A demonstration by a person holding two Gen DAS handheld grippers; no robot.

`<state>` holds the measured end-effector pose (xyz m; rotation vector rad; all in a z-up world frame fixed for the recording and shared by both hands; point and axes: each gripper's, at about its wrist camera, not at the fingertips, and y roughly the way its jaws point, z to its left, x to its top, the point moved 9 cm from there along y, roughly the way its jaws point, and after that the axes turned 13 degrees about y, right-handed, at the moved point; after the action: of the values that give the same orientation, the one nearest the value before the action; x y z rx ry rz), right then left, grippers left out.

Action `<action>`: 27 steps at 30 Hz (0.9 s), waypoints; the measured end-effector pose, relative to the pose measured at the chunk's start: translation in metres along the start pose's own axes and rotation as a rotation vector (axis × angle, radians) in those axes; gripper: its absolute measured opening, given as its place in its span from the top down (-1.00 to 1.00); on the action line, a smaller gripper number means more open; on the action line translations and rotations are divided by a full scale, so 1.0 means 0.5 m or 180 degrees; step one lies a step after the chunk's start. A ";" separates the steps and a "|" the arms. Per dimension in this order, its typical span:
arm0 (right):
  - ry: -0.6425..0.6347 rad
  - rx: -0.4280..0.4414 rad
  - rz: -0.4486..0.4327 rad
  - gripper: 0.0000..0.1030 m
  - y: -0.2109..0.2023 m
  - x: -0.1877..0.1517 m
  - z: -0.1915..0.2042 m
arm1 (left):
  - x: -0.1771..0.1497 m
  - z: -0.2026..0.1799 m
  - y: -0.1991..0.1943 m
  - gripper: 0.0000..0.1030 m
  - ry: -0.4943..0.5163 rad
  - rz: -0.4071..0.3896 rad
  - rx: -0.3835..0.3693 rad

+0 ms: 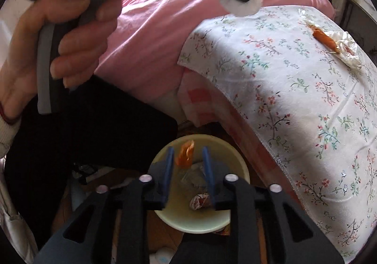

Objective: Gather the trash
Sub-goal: 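Lower white tissue into yellow bin and open left tool, then move both tools back over the table toward remaining trash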

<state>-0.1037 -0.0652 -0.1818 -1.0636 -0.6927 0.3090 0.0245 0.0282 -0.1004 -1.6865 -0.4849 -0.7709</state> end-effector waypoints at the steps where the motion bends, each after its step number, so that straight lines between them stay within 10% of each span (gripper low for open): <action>1: 0.0066 -0.0012 -0.0094 0.24 -0.012 0.009 -0.009 | -0.001 -0.001 0.000 0.76 0.0003 0.0008 -0.0002; 12: 0.1276 -0.0301 -0.1425 -0.12 -0.197 0.081 -0.194 | -0.099 -0.091 0.017 0.76 0.0277 0.0376 -0.0213; 20: 0.1690 -0.0463 -0.1674 -0.13 -0.233 0.083 -0.261 | -0.253 -0.204 0.061 0.75 0.0772 0.1206 -0.0568; 27: 0.1625 -0.0622 -0.1609 -0.24 -0.221 0.092 -0.266 | -0.269 -0.226 0.060 -0.07 0.1091 0.1233 -0.0350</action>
<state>0.0081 -0.1842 -0.1080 -1.0543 -0.5088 -0.4627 -0.0758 -0.0775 -0.2030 -1.6370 0.1227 -0.7858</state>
